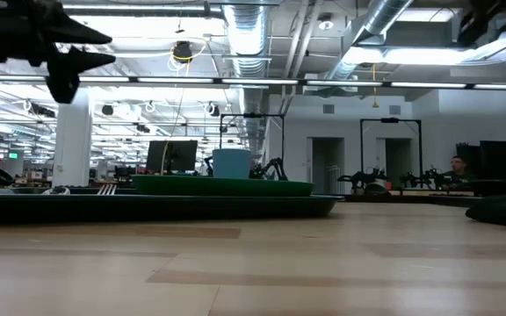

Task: Pick and place plate/cup/fork/spoon on tray
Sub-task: Return to Home Position

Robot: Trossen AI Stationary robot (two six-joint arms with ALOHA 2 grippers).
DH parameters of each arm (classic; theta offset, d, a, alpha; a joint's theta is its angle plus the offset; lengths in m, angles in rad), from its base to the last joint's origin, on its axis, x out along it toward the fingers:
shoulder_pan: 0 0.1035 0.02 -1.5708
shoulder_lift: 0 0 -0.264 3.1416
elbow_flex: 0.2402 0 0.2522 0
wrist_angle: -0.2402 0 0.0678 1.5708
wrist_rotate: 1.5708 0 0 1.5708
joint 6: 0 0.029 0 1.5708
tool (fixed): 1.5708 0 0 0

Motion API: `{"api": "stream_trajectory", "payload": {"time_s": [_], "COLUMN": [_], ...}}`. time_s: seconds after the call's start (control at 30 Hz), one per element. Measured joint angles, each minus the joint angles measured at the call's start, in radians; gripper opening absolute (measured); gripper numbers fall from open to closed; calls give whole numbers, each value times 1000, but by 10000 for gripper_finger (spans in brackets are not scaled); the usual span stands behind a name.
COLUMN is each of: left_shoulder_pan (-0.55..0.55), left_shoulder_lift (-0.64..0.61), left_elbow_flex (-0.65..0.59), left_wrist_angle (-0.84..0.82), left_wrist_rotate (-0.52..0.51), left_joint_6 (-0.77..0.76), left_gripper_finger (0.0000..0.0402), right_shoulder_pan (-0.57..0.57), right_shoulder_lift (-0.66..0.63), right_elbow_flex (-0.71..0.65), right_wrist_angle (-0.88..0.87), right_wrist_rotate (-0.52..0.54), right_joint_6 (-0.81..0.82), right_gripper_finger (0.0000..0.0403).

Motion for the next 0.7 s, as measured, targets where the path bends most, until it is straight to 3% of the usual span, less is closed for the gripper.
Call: {"api": "stream_trajectory", "payload": {"time_s": [0.1,0.33,0.7], "left_shoulder_pan": [0,-1,-2], "left_shoulder_lift": [0,0,2], "left_elbow_flex": [-67,-195,-197], "left_wrist_angle": [106,259,254], "left_wrist_rotate": [39,95,53], "left_joint_6": [1,-18,28], "left_gripper_finger": [123,123,123], "right_shoulder_pan": [0,-12,-86], "right_shoulder_lift": [-2,-9,-9], "right_elbow_flex": [-73,-207,-229], "right_wrist_angle": [110,155,154], "right_wrist_rotate": [-1,4,0], "right_joint_6": [3,69,118], "right_gripper_finger": [121,121,121]}}
